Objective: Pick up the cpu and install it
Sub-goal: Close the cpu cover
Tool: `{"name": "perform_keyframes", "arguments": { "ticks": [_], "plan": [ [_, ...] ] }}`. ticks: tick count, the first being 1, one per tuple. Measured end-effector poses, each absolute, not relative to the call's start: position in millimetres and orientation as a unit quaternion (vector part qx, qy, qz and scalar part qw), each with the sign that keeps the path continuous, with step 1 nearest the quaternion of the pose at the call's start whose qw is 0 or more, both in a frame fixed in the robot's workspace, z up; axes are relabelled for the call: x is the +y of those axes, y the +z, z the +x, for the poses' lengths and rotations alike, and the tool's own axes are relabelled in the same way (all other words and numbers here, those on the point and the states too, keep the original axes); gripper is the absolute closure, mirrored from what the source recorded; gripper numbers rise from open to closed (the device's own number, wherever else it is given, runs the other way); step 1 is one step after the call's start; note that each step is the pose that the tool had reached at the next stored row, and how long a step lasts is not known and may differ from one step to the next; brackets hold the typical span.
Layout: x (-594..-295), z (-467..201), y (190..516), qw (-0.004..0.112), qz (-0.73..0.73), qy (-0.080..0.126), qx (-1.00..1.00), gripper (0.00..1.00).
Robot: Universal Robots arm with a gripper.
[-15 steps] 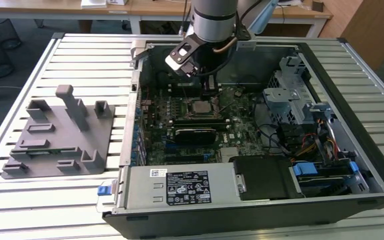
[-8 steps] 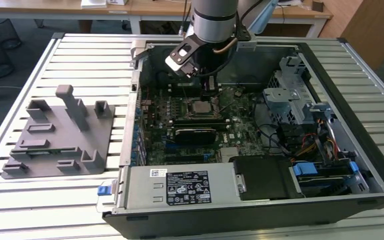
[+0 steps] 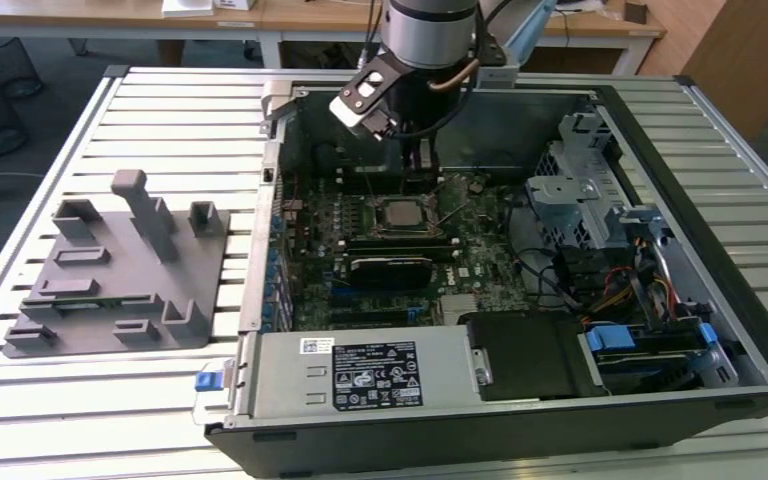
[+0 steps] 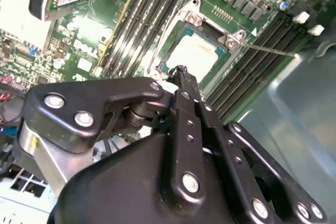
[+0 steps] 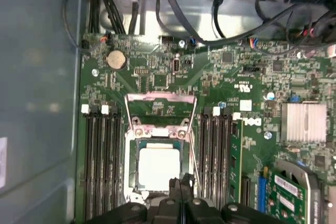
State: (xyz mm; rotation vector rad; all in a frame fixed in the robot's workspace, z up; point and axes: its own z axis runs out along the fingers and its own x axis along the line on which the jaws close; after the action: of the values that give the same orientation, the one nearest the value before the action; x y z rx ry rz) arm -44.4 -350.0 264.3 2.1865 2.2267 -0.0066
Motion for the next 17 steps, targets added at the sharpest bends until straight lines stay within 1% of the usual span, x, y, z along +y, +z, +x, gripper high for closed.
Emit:
{"name": "perform_keyframes", "arguments": {
  "ticks": [7,17],
  "plan": [
    [-358.6,-44.4,264.1,0.01,0.701,-0.002,0.713,0.89],
    [-358.7,-36.9,266.5,0.01,0.701,-0.002,0.713,0.89]
  ]
}}
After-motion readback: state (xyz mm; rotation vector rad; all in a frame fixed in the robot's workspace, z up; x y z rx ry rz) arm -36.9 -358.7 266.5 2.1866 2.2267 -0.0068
